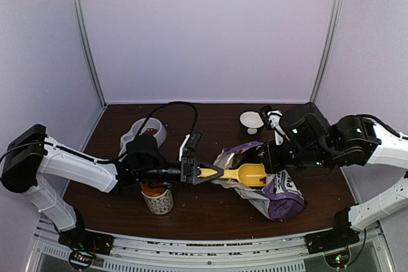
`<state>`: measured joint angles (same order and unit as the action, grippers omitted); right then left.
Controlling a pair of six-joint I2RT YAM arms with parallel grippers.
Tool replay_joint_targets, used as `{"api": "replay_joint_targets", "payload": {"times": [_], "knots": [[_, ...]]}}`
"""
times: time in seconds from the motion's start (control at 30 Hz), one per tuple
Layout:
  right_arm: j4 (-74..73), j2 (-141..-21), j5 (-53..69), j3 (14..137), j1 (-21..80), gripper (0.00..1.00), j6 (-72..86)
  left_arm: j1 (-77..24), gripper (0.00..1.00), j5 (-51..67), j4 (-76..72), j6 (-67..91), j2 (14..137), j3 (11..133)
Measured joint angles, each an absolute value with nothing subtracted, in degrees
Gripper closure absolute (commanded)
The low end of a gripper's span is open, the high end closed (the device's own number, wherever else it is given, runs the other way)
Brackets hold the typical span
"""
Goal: Serve the pet food
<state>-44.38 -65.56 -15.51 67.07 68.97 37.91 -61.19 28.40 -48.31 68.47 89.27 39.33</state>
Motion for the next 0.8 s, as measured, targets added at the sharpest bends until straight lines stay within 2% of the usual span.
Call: {"api": "replay_joint_targets", "payload": {"times": [0.2, 0.5, 0.8], "knots": [[-44.45, -64.71, -15.64, 66.83, 68.58, 1.00, 37.98, -59.33, 1.00, 28.56, -45.95, 70.41, 84.49, 36.97], [-43.83, -63.64, -16.12, 66.43, 67.94, 1.00, 38.74, -55.11, 1.00, 28.49, -31.55, 68.31, 68.49, 34.76], [-43.07, -64.05, -15.51, 66.43, 67.94, 1.00, 38.72, -54.52, 1.00, 28.93, -25.96, 67.88, 64.58, 34.76]]}}
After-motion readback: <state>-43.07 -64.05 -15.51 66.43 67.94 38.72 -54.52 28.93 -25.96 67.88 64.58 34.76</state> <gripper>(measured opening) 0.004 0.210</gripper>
